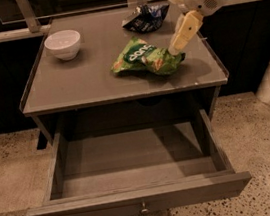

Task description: Place green rice chip bag into top drawer

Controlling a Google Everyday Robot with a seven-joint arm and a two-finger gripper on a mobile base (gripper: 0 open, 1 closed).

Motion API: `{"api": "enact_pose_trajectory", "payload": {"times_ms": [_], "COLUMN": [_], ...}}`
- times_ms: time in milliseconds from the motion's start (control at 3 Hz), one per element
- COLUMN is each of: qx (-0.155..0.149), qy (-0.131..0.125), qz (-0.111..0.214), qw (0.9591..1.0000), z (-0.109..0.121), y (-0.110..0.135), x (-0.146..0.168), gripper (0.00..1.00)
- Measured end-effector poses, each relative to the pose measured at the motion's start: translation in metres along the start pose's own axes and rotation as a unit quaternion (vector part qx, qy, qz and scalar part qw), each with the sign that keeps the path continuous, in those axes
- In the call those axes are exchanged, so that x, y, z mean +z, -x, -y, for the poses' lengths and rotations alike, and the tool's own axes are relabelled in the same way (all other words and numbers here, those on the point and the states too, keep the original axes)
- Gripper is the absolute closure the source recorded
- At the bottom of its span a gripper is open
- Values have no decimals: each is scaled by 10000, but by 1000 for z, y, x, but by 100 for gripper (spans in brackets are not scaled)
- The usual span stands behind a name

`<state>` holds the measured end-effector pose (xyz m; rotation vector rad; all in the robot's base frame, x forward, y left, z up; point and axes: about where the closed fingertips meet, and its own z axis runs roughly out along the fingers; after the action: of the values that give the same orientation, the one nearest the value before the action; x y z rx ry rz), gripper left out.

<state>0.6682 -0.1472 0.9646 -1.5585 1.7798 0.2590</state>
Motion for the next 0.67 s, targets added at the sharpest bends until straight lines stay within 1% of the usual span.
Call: {"api": "enact_pose_trajectory", "payload": {"times_ms": [333,667], "qx": [138,320], "qy": [256,459], "qz": [55,66], "qw": [9996,9984], "z": [2,3], "y": [-1,-8], "x": [27,48], "gripper": [0,0]}}
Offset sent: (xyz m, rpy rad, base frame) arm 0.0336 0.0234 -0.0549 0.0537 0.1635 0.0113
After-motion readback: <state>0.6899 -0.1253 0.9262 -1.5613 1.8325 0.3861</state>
